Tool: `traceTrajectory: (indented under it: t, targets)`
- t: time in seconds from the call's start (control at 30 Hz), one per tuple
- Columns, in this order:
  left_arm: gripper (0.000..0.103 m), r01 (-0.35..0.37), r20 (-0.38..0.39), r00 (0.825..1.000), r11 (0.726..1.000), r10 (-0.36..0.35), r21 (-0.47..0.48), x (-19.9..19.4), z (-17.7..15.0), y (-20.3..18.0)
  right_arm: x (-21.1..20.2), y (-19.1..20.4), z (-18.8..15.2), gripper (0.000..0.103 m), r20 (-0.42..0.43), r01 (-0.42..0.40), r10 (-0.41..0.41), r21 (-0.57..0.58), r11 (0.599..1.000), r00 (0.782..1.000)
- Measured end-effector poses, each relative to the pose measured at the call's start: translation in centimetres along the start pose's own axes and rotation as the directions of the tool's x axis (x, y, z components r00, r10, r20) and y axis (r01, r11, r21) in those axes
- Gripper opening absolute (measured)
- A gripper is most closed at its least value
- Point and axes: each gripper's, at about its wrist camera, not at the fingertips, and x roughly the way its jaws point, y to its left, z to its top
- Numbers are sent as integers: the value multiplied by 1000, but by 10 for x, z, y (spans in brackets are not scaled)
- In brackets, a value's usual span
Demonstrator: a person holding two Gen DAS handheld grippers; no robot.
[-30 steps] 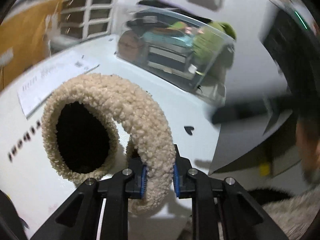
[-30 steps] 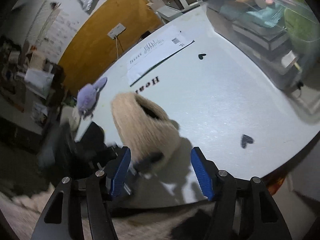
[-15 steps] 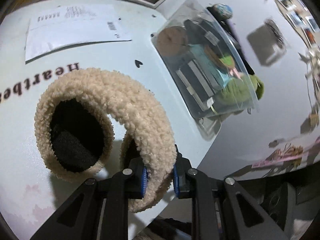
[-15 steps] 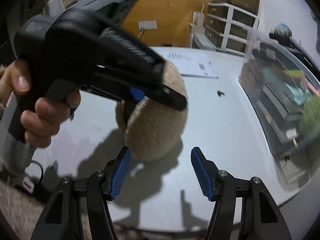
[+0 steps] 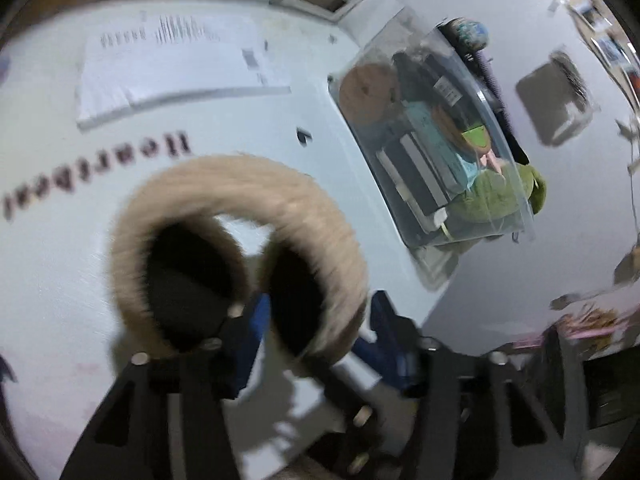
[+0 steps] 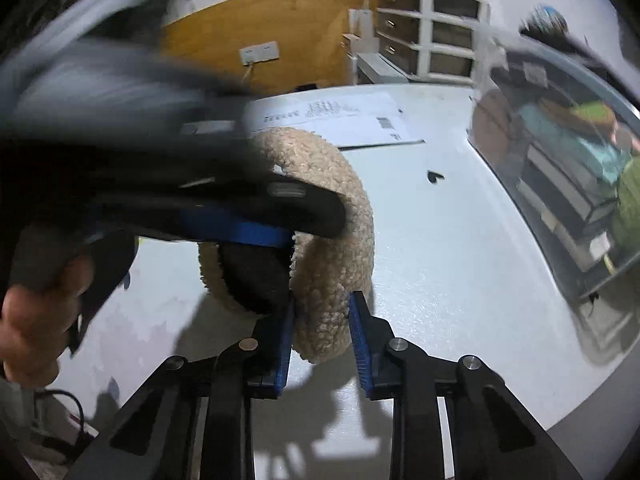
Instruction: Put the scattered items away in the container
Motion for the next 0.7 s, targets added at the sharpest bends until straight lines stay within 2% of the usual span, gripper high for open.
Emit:
traceTrajectory:
  t: [0.07,0.13,0.2,0.27,0.4,0.53,0.57,0.6,0.7]
  targets:
    - [55,-93,71,994,993,87,73,-17,-10,2,1,-10,3,27,-14,-9,9,38,999,1000]
    - [55,-208,131,973,969,191,130,-28,-20,8,3,-20,7,27,-27,-17,19,76,997,999]
    - [55,-284,138,954,949,265,141,-27,-26,23,3,-26,8,27,-37,-22,25,94,995,999]
    - [55,-296,109,952,949,284,108,-20,-26,39,3,-29,8,27,-46,-20,24,90,996,999]
    - [55,-278,66,959,960,275,41,4,-17,61,2,-30,7,27,-61,-15,18,62,998,998]
    - [54,-277,43,961,959,275,58,29,-6,58,6,-33,5,27,-71,-11,16,63,998,997]
    - [37,-279,32,960,958,277,70,34,-5,56,7,-33,6,27,-73,-9,14,68,998,997]
    - [25,-280,21,960,957,279,81,39,-5,55,8,-34,6,27,-75,-8,13,73,997,997]
    - [20,-279,12,960,955,279,99,45,-3,51,11,-40,8,27,-88,-10,19,104,994,996]
